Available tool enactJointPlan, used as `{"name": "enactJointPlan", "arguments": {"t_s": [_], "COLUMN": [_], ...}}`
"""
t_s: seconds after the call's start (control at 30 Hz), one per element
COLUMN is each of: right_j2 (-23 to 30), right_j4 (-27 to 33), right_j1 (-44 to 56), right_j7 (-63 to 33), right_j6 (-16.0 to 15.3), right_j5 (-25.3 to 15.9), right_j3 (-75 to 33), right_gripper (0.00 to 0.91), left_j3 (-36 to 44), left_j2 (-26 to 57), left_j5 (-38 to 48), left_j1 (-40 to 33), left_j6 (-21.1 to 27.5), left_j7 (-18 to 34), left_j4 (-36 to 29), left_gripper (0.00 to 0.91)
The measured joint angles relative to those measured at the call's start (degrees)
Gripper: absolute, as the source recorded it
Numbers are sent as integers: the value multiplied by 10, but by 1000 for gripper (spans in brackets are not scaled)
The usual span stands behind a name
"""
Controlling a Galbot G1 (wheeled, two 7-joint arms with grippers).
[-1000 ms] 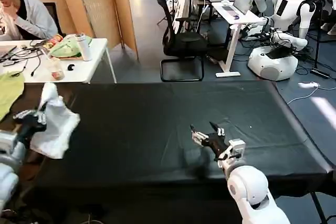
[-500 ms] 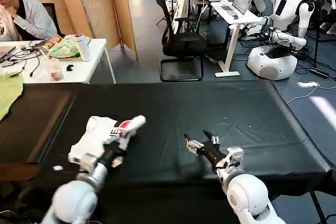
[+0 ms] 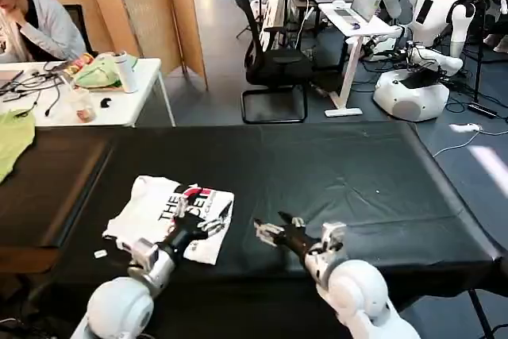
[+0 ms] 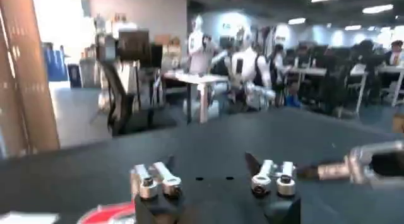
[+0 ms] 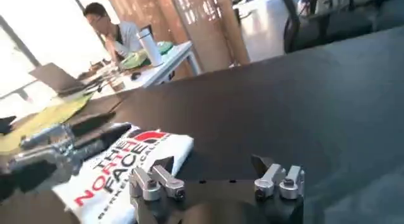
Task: Fold and organize the clothes.
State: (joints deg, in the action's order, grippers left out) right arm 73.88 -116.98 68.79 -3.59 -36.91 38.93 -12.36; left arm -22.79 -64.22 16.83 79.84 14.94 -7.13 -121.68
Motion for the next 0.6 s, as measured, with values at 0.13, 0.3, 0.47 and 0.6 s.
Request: {"name": "enactJointPlan", "arguments": {"t_s": [0.13, 0.3, 0.47, 0.6], "right_j2": [22, 45, 66, 77], "right_j4": [41, 97, 143, 168], "right_j1": [-30, -59, -81, -96], "right_j7": [3, 5, 9, 13], "right_j6": [3, 13, 22, 27], "right_j5": [-4, -18, -32, -41], "right_j3": [32, 66, 90, 102], "right_gripper": [878, 878, 410, 39], "left_j3": [-14, -28, -48, -67], "left_j2": [-1, -4, -3, 0], "left_j5": [-16, -28, -27, -24], "left_j1": [11, 24, 35, 45], "left_j6": [-7, -13, -17, -21], "left_j7": [2, 7, 12, 15], "left_j4": [-4, -4, -11, -17], "left_gripper": [878, 878, 878, 878]}}
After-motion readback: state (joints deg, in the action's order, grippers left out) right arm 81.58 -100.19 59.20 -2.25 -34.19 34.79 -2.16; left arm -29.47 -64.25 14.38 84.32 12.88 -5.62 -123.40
